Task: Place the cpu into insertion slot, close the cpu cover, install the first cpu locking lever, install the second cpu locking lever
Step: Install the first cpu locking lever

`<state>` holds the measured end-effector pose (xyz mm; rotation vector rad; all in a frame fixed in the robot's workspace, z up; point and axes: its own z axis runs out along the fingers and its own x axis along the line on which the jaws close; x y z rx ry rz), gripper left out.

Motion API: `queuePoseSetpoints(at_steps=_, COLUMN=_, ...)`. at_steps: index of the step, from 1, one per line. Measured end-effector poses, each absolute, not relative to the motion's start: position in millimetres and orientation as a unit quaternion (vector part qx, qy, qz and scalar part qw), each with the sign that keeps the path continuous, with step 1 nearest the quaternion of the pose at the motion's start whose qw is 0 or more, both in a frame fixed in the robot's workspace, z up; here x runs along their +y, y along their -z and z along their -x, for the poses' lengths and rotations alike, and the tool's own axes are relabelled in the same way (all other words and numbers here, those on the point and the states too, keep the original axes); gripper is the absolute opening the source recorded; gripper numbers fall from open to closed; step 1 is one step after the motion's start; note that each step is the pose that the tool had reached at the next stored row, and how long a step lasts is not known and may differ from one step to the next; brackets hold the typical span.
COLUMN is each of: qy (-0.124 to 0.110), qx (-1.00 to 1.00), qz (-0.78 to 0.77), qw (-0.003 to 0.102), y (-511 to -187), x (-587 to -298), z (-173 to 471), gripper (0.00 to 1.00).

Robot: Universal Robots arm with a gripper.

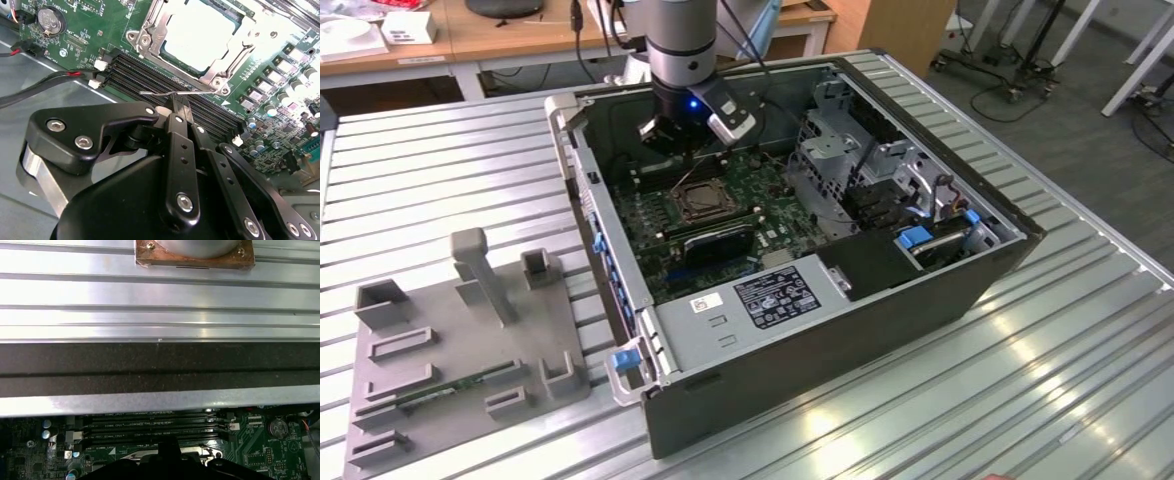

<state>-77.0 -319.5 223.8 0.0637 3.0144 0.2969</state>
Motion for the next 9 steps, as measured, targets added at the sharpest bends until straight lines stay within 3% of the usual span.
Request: queuePoseSetpoints(at_steps=9, qy=-0.098, qx=0.993, qz=-0.021, qw=0.056, y=-220.0, x=-319.5, z=75.7, gripper=0.11)
